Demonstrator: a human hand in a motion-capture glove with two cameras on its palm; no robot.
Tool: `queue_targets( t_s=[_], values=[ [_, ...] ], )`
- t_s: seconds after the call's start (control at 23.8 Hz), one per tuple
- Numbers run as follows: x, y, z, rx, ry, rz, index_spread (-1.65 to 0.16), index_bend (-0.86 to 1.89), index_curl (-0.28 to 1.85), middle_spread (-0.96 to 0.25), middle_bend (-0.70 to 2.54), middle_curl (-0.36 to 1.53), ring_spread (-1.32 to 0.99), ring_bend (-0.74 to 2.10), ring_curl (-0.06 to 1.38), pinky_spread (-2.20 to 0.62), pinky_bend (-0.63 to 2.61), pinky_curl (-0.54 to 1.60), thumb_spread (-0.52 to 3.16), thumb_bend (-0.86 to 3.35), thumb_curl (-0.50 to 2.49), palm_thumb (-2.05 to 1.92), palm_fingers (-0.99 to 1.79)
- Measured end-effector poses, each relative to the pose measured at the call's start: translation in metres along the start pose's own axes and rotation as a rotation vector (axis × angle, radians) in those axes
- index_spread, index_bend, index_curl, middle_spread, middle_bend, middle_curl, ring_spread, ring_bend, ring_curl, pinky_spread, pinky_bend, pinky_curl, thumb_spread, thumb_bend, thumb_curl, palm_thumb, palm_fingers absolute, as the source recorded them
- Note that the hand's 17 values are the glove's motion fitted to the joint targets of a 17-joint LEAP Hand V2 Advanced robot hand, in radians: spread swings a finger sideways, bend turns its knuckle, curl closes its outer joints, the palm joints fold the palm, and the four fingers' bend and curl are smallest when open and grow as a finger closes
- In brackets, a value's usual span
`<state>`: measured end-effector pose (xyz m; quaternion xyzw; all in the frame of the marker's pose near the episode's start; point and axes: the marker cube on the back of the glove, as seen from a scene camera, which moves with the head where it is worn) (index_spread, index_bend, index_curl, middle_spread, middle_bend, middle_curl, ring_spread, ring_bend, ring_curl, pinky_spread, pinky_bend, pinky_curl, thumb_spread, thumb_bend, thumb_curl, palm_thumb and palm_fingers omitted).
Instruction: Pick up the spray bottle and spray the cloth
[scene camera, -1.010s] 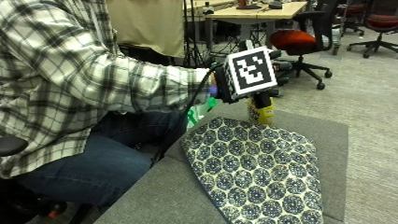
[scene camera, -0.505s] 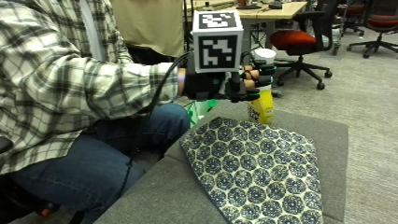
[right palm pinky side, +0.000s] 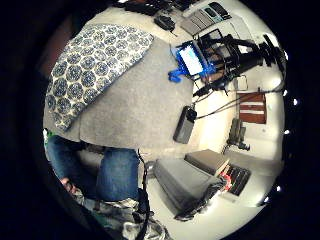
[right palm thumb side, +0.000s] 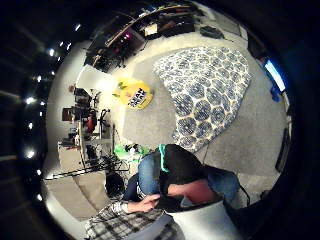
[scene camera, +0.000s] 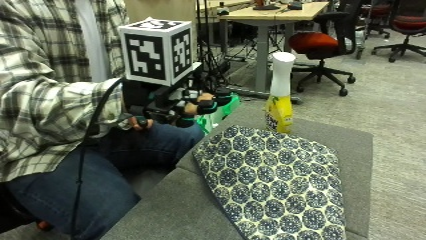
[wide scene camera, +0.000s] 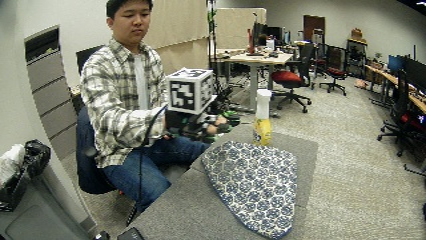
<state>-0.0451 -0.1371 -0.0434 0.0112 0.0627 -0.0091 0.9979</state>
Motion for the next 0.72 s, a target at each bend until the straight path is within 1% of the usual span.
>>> queue_targets(
  t_s=[0.42, 0.72],
  values=[
    [0.015, 0.073, 0.018, 0.023, 0.006, 0.082, -0.45, 0.17, 0.28, -0.14, 0.15, 0.23, 0.13, 0.18, 0.28, 0.23, 0.49, 0.28, 1.04, -0.02, 0.43, 0.40, -0.09],
    [0.015, 0.094, 0.027, 0.023, -0.006, 0.088, -0.44, 0.17, 0.28, -0.13, 0.15, 0.22, 0.14, 0.19, 0.27, 0.23, 0.49, 0.28, 1.06, -0.02, 0.43, 0.43, -0.09]
  ],
)
